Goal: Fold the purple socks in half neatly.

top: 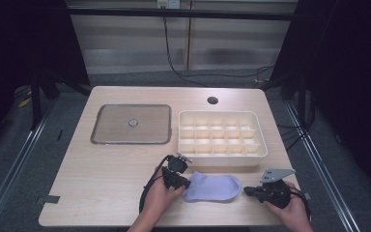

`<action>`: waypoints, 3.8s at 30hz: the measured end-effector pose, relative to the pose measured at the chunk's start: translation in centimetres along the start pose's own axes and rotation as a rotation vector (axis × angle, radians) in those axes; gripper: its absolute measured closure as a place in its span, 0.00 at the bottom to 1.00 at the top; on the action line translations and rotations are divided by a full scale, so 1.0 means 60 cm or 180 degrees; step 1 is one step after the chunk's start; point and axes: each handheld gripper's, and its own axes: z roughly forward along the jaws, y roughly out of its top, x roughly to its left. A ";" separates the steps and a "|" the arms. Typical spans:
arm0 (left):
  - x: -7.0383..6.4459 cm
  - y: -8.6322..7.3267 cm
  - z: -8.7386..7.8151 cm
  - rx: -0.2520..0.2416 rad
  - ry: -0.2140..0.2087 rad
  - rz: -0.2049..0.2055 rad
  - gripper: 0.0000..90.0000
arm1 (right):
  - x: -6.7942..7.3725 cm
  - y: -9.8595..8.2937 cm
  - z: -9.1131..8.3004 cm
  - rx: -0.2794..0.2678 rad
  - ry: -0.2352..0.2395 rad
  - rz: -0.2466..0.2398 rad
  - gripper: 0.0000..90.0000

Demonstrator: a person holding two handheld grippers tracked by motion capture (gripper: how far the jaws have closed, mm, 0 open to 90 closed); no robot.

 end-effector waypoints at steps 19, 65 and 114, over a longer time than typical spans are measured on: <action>0.013 -0.009 -0.035 -0.0186 -0.0370 -0.0282 0.88 | -0.008 0.024 0.009 -0.0130 -0.0081 0.0068 1.00; 0.012 -0.004 -0.064 -0.0419 -0.0722 -0.0553 0.87 | 0.008 0.057 0.039 -0.0057 -0.0027 -0.0108 0.99; -0.012 0.016 -0.061 -0.0384 -0.0723 -0.0577 0.88 | 0.045 0.089 0.069 -0.0047 0.0232 -0.0372 1.00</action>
